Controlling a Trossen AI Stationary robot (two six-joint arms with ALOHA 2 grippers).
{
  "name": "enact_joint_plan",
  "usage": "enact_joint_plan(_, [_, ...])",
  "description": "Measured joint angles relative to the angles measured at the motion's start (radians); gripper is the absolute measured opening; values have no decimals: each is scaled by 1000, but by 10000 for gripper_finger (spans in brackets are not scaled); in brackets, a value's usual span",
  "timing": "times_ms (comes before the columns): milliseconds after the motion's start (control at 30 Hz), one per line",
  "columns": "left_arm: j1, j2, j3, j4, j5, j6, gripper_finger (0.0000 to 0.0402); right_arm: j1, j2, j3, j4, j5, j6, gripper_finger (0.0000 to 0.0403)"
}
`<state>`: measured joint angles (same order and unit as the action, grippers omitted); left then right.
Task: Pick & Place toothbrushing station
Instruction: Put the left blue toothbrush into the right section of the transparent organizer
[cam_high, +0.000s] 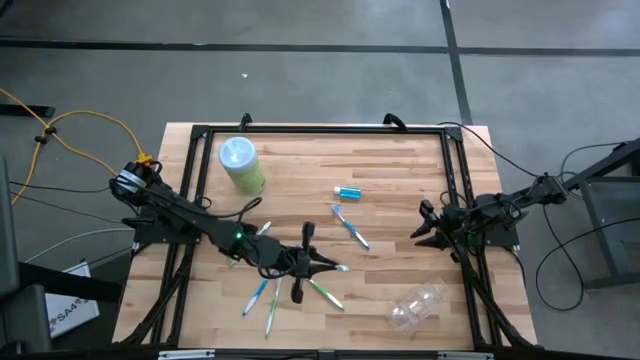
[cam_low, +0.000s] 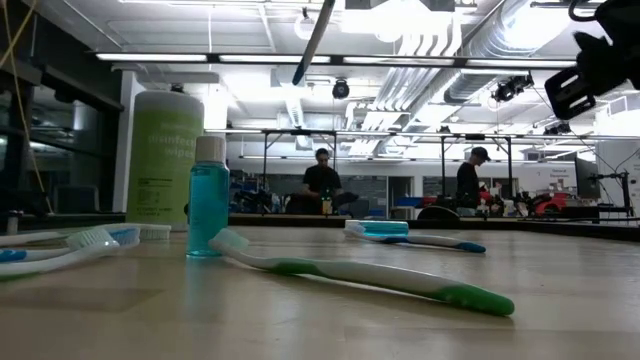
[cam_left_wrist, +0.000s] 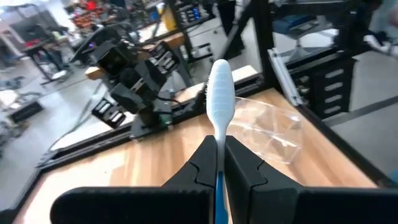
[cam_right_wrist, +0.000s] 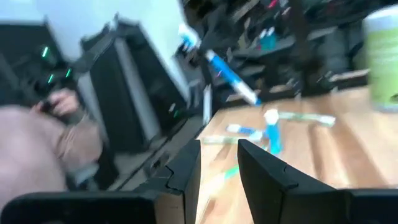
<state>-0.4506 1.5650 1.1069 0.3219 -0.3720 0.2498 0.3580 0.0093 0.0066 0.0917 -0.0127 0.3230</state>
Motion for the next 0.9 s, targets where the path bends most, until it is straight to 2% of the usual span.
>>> enact_joint_plan(200, [9, 0, 0, 103, -1, 64, 3, -1, 37, 0, 53, 151, -2, 98])
enact_joint_plan(333, [12, 0, 0, 145, 56, 97, 3, -1, 116, 0, 125, 160, -57, 98])
enact_joint_plan(467, [26, 0, 0, 159, 208, 84, 3, 0, 232, 0, 281, 53, -78, 98])
enact_joint_plan(600, [48, 0, 0, 165, 303, 41, 3, 0, 372, 0, 459, -56, -41, 98])
enact_joint_plan(733, [80, 0, 0, 185, 468, 40, 3, 0, 524, 2, 611, -80, -17, 98])
enact_joint_plan(900, [126, 0, 0, 210, 641, 37, 3, 0, 719, 89, 662, -99, -53, 98])
